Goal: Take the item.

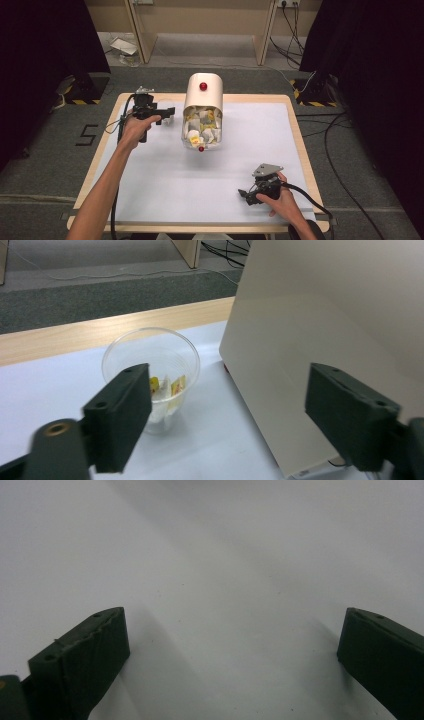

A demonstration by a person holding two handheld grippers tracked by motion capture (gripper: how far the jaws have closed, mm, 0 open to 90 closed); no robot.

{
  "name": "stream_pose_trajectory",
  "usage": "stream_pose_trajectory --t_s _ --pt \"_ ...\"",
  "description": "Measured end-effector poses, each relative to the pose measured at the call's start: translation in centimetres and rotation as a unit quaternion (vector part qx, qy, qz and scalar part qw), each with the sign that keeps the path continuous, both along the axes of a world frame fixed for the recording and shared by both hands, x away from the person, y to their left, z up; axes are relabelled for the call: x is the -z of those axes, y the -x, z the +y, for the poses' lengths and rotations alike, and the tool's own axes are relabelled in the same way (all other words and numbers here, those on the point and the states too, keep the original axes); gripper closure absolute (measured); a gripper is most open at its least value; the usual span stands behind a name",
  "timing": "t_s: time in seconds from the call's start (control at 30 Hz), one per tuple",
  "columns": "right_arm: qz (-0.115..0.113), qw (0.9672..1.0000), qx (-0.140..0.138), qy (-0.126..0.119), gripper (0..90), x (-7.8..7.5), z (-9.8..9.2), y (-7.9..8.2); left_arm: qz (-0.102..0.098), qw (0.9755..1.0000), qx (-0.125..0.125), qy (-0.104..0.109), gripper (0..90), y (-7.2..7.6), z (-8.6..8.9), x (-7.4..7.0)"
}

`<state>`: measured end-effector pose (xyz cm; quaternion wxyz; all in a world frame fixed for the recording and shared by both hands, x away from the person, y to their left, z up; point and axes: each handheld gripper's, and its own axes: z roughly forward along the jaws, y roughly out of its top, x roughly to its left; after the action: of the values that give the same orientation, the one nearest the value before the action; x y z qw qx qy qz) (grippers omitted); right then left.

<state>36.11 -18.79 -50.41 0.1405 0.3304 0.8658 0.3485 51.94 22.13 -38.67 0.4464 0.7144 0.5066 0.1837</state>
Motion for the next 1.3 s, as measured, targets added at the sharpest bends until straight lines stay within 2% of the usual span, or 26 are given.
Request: stream_pose_trajectory --t_s 0.03,0.23,0.77,0.87,1.3 --pt "0.0 1.0 0.0 0.0 0.8 0.0 0.0 0.0 -0.003 1.0 0.009 0.001 14.8 0.4 -0.1 -0.1" --pt "0.0 1.0 0.0 0.0 0.8 0.0 0.0 0.0 -0.007 0.9997 0.022 0.008 14.7 1.5 -0.4 -0.1" --pt "-0.001 1.0 0.0 -0.001 0.8 0.0 0.0 0.0 -0.016 0.9989 0.044 0.006 14.7 4.7 -1.3 0.5" --pt "-0.001 1.0 0.0 -0.001 0.8 0.0 0.0 0.0 -0.02 0.9986 0.048 0.011 14.7 5.3 -1.5 0.6" --pt "0.0 1.0 0.0 0.0 0.9 0.0 0.0 0.0 -0.029 0.9975 0.06 0.022 14.7 7.9 -1.6 2.0"
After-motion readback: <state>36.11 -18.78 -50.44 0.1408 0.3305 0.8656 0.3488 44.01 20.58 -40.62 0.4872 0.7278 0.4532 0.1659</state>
